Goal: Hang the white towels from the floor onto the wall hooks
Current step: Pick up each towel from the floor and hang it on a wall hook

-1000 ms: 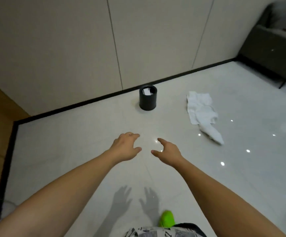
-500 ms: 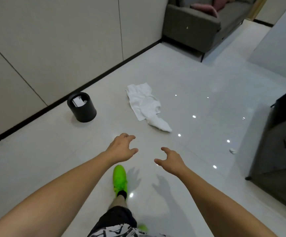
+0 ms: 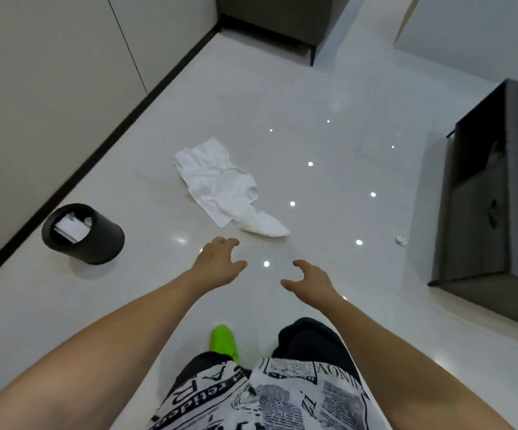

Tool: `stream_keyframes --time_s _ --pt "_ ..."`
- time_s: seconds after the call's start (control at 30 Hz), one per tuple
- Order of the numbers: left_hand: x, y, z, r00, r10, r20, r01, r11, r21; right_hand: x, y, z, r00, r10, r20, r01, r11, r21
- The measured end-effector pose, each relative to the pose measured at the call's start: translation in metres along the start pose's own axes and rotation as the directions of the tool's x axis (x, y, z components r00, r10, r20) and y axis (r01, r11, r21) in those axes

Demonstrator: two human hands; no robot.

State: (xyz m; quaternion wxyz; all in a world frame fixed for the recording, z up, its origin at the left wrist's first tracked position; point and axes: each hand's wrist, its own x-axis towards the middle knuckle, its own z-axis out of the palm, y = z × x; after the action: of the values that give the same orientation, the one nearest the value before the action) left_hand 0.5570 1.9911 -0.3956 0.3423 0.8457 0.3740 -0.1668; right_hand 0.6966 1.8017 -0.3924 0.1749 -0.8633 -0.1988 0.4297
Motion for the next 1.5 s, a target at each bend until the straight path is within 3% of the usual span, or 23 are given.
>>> stream_keyframes --time_s 0.23,0.53,0.77,1.0,1.23,1.4,1.5 --pt "0.11 0.018 -0.016 0.995 -0.065 0.076 0.066 0.998 -0.009 0.119 -0.024 -0.053 0.998 0.052 0.028 -0.052 0.998 0.024" --pt "0.267 0.079 -0.012 0.938 -0.33 0.104 0.341 0.931 -0.13 0.318 -0.027 -0.131 0.973 0.027 0.228 -0.011 0.997 -0.072" --pt "0.356 0.096 0.002 0.901 -0.411 0.141 0.431 0.886 -0.169 0.436 -0.023 -0.158 0.945 0.051 0.323 -0.006 0.99 -0.139" --pt "0.503 0.029 0.076 0.898 -0.384 0.216 0.42 0.894 -0.157 0.58 0.005 -0.079 0.939 0.074 0.337 -0.012 0.984 -0.18" --pt "0.656 -0.089 0.214 0.897 -0.383 0.222 0.408 0.909 -0.082 0.744 0.067 0.06 0.905 0.028 0.425 0.111 0.948 -0.298" --pt "0.698 -0.136 0.31 0.901 -0.356 0.248 0.38 0.923 -0.054 0.817 0.099 0.144 0.829 -0.064 0.555 0.307 0.882 -0.357" --pt "0.673 -0.123 0.303 0.918 -0.361 0.164 0.377 0.923 -0.074 0.792 0.105 0.137 0.848 -0.034 0.529 0.248 0.907 -0.339"
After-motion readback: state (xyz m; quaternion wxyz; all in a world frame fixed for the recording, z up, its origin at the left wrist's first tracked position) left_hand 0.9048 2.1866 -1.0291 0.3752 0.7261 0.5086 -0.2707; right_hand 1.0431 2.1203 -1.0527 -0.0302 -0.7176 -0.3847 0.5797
